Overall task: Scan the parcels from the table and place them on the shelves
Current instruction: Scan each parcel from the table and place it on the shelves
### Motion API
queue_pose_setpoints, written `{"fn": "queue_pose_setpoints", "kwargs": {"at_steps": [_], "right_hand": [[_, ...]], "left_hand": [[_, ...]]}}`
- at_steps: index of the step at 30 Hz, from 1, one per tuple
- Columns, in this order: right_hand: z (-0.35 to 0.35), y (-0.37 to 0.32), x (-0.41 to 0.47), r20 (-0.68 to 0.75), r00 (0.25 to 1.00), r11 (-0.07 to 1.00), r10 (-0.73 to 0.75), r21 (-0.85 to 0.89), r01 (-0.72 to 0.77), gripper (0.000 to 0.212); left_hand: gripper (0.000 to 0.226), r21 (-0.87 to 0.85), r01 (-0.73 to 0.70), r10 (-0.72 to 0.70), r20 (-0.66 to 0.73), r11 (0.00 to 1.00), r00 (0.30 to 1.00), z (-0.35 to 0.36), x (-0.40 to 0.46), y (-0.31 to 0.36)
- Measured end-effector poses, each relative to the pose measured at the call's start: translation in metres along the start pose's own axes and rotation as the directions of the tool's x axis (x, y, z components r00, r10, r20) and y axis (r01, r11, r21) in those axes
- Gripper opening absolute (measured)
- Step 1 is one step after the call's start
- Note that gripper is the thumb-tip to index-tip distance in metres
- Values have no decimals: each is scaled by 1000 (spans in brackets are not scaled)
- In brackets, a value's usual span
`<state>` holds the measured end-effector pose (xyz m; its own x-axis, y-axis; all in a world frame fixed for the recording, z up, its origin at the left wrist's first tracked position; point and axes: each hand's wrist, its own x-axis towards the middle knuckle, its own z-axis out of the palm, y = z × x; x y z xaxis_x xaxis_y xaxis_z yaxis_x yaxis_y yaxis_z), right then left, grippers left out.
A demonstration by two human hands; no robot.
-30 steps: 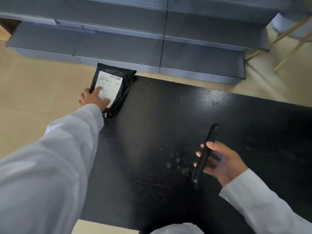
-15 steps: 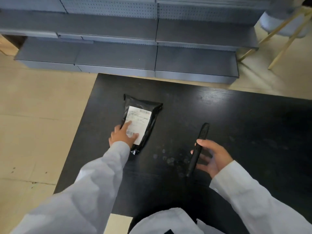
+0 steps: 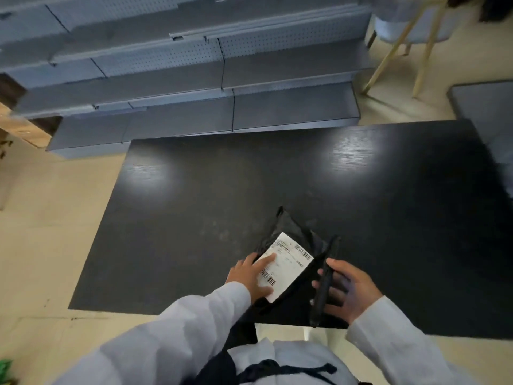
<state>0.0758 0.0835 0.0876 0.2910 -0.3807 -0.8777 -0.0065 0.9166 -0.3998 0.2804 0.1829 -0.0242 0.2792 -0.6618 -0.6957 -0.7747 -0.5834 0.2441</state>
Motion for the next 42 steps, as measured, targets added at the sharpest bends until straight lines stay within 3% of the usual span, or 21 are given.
{"fn": "queue_pose_setpoints", "kwargs": {"at_steps": [4, 10, 12, 15, 17, 21, 28, 35, 42], "right_hand": [[-31, 14, -23, -86, 996, 995, -13, 93, 21, 17], [-24, 32, -45, -168, 983, 981, -71, 169, 100, 36], [-12, 40, -50, -180, 982, 980, -59, 176, 91, 41], [7, 53, -52, -167, 986, 989, 7, 148, 18, 47], [22, 63, -48, -163, 984, 989, 72, 141, -48, 54], [59, 81, -32, -183, 973, 985, 138, 133, -114, 68], [105, 96, -14, -137, 961, 950, 241, 237, -204, 74], [116, 116, -10, -151, 959, 929, 238, 325, -179, 71], [114, 135, -11, -161, 944, 866, 289, 464, -186, 90]], "left_hand": [[83, 270, -169, 158, 63, 948, 985, -8, 16, 32], [83, 523, -417, 404, 145, 744, 903, -26, 40, 39], [81, 471, -413, 440, 58, 779, 896, -32, 39, 36], [64, 238, -400, 441, -157, 885, 884, -34, 34, 22], [66, 202, -397, 436, -216, 895, 874, -29, 27, 5], [83, 294, -403, 448, -101, 866, 888, -5, 21, -22], [78, 348, -512, 529, 53, 785, 847, -2, 35, -37], [78, 296, -555, 566, 55, 778, 823, -2, 41, -39], [78, 301, -553, 571, 32, 777, 820, -1, 40, -43]]}}
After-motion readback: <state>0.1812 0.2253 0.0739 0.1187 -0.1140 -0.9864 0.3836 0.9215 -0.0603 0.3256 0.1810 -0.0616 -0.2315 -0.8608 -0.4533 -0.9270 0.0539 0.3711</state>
